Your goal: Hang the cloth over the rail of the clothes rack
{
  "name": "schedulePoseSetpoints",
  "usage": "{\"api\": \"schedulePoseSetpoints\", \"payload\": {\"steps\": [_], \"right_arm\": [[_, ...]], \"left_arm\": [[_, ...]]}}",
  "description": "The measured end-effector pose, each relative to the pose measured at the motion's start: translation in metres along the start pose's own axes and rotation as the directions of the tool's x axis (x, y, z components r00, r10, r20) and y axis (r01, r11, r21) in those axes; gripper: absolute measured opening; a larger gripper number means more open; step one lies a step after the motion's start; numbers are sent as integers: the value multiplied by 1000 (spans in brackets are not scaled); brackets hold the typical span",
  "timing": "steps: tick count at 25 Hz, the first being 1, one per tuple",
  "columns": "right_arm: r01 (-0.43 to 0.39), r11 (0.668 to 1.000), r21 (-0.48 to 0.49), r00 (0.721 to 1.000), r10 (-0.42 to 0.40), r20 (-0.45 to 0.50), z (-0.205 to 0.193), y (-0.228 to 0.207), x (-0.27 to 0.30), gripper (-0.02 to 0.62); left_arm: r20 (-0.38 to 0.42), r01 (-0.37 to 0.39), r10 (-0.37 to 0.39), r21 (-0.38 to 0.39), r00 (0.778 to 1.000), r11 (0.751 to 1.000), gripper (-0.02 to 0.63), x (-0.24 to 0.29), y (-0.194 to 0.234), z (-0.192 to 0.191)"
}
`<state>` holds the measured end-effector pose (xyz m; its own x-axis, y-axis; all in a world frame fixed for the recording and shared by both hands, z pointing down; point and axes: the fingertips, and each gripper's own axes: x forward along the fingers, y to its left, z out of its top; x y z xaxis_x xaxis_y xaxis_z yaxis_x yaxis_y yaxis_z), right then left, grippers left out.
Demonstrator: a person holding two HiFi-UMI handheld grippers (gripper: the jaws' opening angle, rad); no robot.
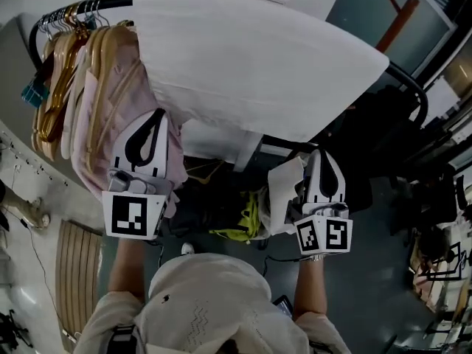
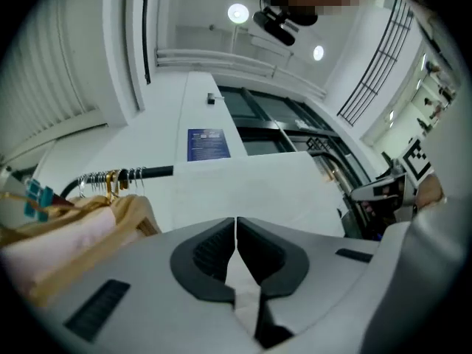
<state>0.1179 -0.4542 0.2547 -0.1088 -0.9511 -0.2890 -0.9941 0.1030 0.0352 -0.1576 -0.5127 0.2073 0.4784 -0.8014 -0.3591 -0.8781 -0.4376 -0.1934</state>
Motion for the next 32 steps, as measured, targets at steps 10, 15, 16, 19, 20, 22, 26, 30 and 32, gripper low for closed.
{"api": "schedulePoseSetpoints", "payload": {"steps": [10, 15, 16, 19, 20, 22, 26, 30, 32], "right_arm": [[-104, 989, 106, 966, 126, -227, -129, 76, -30, 18], [-125, 983, 135, 932, 163, -324, -178, 94, -51, 18], [-113, 981, 158, 925, 162, -343, -184, 97, -58, 18], [-86, 973, 214, 915, 162, -370, -198, 105, -72, 18], [-89, 973, 214, 913, 166, -372, -201, 108, -74, 18], [-103, 973, 206, 910, 176, -376, -205, 114, -78, 18], [-129, 974, 188, 905, 193, -378, -208, 122, -84, 18], [-110, 972, 206, 906, 183, -382, -211, 115, -90, 18], [-113, 972, 204, 906, 185, -381, -211, 112, -91, 18]], "left_arm": [[-174, 180, -230, -263, 958, 948, 21, -45, -119, -139], [-212, 148, -209, -269, 955, 952, 21, -64, -145, -172], [-232, 152, -219, -277, 948, 949, 21, -71, -151, -178], [-279, 156, -246, -308, 928, 938, 21, -88, -165, -196], [-288, 157, -251, -311, 924, 937, 21, -90, -168, -200], [-306, 163, -260, -309, 916, 937, 21, -93, -176, -207], [-317, 175, -276, -313, 907, 934, 21, -98, -188, -211], [-321, 173, -279, -322, 905, 931, 21, -100, -198, -212], [-326, 164, -274, -326, 905, 931, 21, -101, -202, -212]]}}
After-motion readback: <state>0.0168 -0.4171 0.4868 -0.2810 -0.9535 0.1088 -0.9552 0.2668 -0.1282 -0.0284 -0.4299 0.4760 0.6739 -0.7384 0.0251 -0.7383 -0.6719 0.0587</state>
